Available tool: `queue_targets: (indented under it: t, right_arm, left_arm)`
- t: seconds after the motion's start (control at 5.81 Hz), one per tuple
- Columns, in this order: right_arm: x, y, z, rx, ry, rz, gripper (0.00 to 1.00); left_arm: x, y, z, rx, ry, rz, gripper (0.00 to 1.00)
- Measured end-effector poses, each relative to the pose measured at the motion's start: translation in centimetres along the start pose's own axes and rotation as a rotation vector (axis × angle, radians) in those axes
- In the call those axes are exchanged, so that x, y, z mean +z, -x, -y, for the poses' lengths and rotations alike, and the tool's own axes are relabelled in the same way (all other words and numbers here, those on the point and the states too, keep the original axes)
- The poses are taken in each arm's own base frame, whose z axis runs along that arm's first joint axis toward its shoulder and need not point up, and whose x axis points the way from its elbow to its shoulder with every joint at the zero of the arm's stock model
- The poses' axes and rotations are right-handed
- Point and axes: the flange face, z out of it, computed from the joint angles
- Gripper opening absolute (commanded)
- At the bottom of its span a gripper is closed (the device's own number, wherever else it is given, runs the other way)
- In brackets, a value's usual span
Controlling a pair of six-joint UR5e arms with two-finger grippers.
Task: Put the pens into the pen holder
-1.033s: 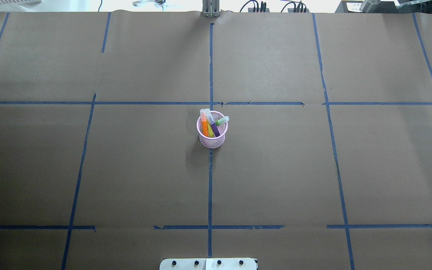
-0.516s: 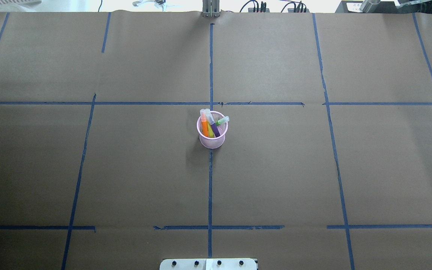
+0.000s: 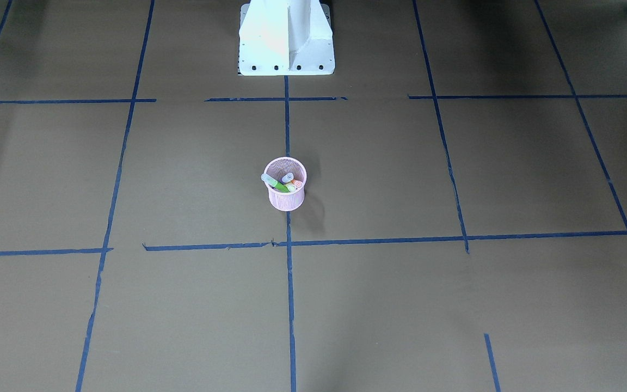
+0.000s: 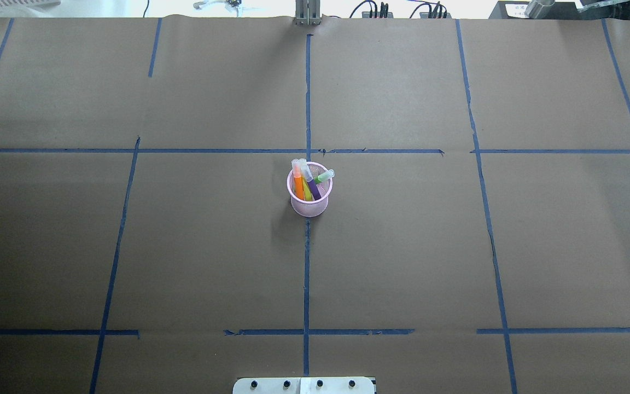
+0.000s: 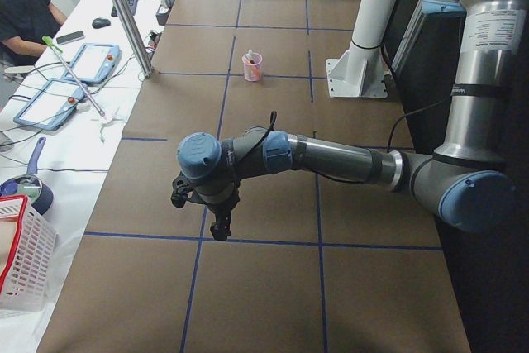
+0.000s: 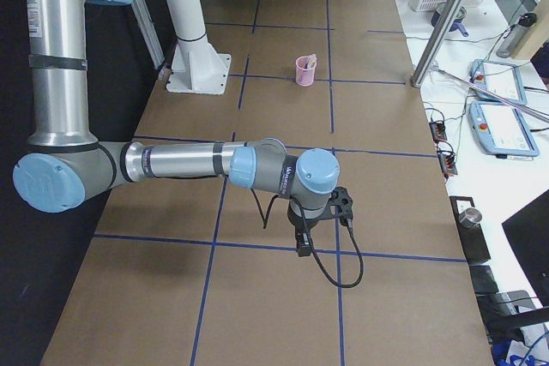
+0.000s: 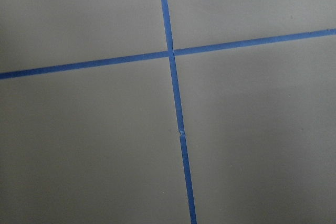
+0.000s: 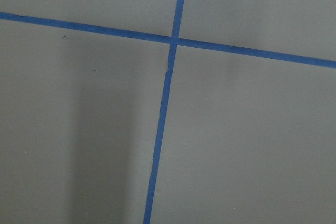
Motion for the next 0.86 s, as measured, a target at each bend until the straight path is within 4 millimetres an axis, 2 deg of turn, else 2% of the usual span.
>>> queue_targets:
  t: [0.17, 0.34, 0.86]
  right_arm:
    - [0.5, 0.3, 0.0, 0.002, 0.013, -0.007, 1.00]
    - [1.0, 0.6, 0.1, -0.002, 0.024, -0.011, 1.00]
    - [1.8, 0.9, -0.2, -0.003, 0.043, -0.004, 1.00]
  left_arm:
    - [0.8, 0.3, -1.8, -0.010, 0.008, -0.004, 1.00]
    - [1.2, 0.4, -2.8, -0.015, 0.014, -0.005, 1.00]
    - [1.4, 0.1, -3.2, -0.009, 0.013, 0.002, 1.00]
